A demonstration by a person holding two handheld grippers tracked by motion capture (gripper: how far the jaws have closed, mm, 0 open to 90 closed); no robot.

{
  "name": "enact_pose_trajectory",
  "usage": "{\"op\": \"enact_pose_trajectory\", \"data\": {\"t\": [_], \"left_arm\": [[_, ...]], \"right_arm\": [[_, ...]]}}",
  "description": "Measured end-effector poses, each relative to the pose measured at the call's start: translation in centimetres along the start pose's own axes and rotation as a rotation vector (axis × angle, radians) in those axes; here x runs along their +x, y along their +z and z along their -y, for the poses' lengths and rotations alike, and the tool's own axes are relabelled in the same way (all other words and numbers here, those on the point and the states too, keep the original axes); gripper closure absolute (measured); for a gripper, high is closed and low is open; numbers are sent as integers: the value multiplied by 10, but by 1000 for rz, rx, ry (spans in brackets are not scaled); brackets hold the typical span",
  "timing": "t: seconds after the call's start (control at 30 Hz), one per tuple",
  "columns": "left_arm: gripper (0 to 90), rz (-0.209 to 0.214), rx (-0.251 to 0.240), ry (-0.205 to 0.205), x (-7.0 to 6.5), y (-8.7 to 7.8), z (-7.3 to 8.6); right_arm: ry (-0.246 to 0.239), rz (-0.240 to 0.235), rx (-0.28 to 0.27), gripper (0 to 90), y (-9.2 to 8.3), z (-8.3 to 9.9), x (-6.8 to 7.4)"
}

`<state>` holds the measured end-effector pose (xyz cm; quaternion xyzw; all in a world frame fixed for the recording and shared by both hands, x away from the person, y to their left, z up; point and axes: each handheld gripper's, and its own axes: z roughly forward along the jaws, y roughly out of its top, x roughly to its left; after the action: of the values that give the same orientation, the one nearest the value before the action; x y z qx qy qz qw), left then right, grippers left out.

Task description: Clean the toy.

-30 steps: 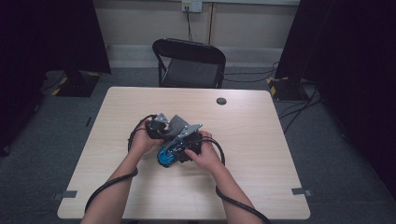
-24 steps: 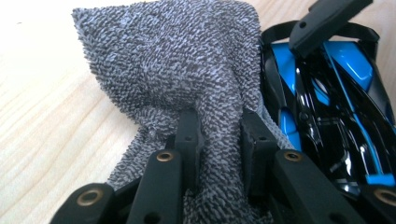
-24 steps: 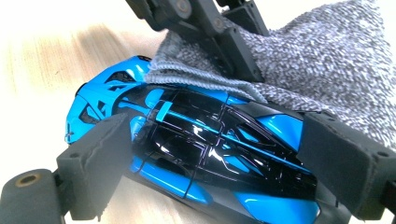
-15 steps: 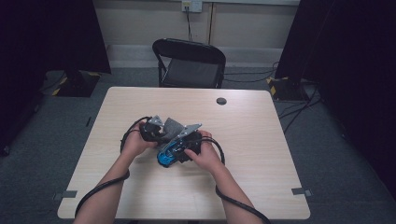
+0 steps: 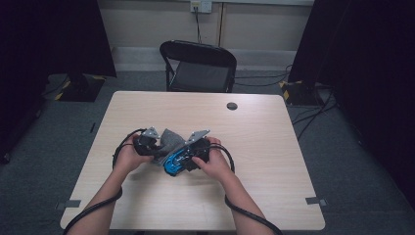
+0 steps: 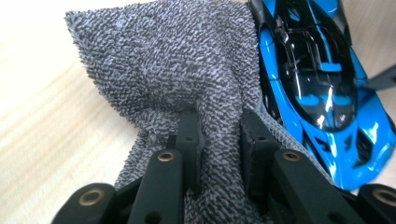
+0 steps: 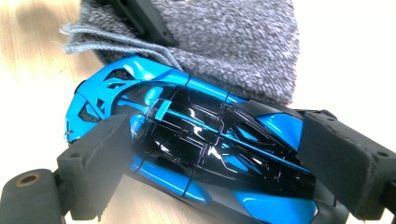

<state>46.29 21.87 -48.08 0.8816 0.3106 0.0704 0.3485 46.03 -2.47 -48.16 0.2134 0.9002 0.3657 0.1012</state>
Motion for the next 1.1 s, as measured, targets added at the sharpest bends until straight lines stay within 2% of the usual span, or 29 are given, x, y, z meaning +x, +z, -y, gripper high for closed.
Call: {"op": "enact_pose_trajectory", "data": {"t": [0.3, 0.47, 0.73, 1.1], "left_arm": [[725, -1, -34, -36, -5, -14, 20], [721, -5, -47, -75, -12, -23, 33], [721, 7, -54, -81, -20, -34, 48], [721, 15, -39, -59, -25, -41, 54]], "right_arm": [[0, 0, -1, 98, 0, 0, 0], [-1, 0, -2, 98, 0, 0, 0], [1, 3, 4, 98, 0, 0, 1], [0, 3, 4, 98, 0, -1, 1]]}}
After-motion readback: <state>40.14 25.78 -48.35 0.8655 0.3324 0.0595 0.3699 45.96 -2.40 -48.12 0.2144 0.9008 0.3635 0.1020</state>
